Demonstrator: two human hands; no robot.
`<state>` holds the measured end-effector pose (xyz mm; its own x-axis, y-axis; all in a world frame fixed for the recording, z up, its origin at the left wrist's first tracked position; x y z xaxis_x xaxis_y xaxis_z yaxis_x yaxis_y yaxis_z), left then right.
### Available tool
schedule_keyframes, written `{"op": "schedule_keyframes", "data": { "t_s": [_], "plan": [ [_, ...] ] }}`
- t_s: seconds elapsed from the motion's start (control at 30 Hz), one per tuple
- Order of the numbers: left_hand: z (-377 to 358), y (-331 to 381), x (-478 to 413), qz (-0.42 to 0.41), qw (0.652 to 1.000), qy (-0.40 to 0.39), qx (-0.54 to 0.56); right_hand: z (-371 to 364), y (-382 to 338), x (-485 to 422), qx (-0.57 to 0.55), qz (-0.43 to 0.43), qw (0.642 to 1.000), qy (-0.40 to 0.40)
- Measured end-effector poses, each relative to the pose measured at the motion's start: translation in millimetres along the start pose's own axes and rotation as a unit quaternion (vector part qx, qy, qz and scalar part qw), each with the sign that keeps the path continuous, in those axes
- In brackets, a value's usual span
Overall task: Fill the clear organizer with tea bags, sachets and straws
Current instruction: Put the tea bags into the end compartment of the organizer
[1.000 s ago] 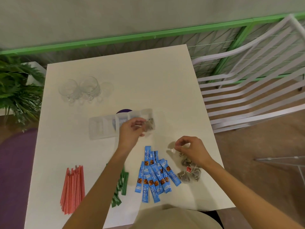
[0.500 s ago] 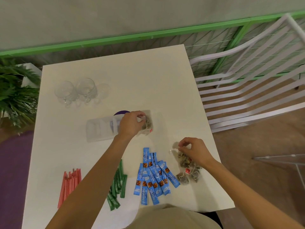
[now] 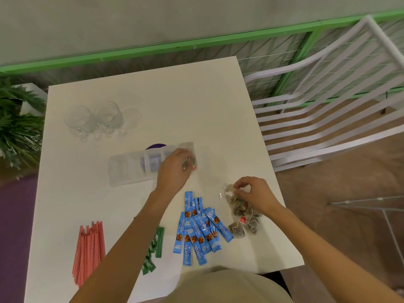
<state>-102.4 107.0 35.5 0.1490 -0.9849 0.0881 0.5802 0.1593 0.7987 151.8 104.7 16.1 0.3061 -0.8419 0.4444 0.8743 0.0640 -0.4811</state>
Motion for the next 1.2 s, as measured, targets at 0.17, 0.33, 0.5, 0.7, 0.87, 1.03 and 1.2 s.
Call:
{"op": "schedule_keyframes", "data": {
  "t_s": [0.17, 0.33, 0.5, 0.7, 0.87, 1.03, 1.2],
  "plan": [
    [-47.0, 14.2, 46.3, 0.04, 0.993, -0.084, 0.07, 1.0, 8.8, 7.2, 0.03, -0.001, 1.0, 0.001],
    [-93.8, 11.7, 68.6, 0.095, 0.979, -0.135, 0.117, -7.7, 22.2, 8.2, 0.087, 0.004, 0.996, -0.008],
    [-116.4, 9.1, 74.8, 0.147, 0.969, -0.142, 0.139, -16.4, 28.4, 4.6, 0.127, 0.007, 0.992, -0.004],
    [-125.4, 11.5, 73.9, 0.167, 0.959, -0.133, 0.186, -17.1, 32.9, 1.3, 0.068, -0.022, 0.997, 0.022],
    [-122.0, 18.0, 73.7, 0.19, 0.946, -0.099, 0.245, -6.4, 32.4, 4.3, -0.056, -0.047, 0.996, 0.049],
    [-118.0, 29.2, 76.2, 0.233, 0.908, -0.1, 0.333, -0.2, 19.9, 10.6, -0.145, -0.034, 0.987, 0.058],
    [-117.4, 28.9, 82.5, 0.257, 0.877, -0.093, 0.396, -7.2, 14.6, 16.2, -0.173, -0.029, 0.983, 0.048]
  ]
}}
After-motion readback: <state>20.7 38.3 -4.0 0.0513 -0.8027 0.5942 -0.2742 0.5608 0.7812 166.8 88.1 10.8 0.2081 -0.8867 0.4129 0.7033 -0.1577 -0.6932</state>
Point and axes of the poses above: each hand's wrist, its own x-axis away from the middle knuckle, its own z-axis out of the back of the hand, y = z × x, the point moved 4 cm from there along -x, towards the middle knuckle, and after that the axes turned 14 degrees about x, right-handed, at the moved point
